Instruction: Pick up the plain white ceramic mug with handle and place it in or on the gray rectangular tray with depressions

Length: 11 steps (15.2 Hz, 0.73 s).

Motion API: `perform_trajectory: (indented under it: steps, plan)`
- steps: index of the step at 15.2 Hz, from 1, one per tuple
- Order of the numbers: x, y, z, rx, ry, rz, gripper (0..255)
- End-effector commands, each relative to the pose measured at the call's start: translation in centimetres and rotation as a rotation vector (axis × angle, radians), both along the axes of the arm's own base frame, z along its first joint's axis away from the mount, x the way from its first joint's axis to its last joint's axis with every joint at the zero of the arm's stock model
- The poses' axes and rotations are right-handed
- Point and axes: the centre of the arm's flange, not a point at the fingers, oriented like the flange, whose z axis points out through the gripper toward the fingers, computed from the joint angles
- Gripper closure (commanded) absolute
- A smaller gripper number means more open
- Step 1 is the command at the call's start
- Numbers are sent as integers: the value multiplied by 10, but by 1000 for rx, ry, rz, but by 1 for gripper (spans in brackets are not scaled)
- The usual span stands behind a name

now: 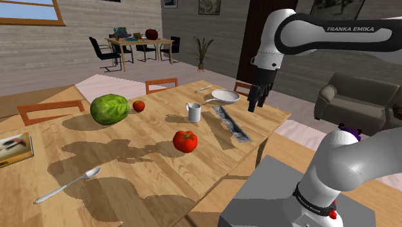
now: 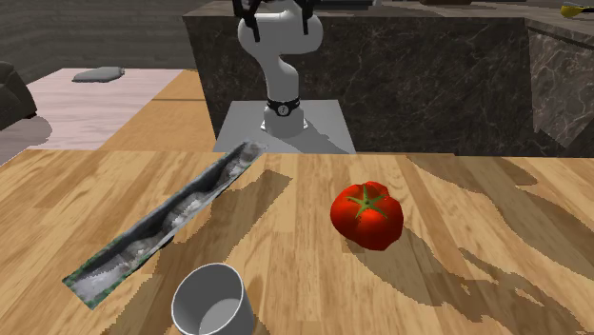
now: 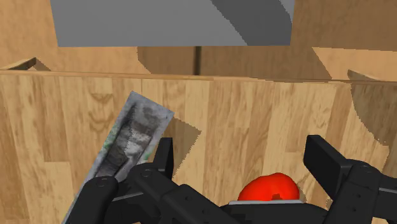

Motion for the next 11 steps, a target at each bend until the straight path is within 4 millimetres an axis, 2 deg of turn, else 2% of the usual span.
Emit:
perform_trajectory:
  steps: [1,11]
  plan:
    - [0,0,0,0,0,0,0]
    - [117,-9,-52,-36,-25,26,0]
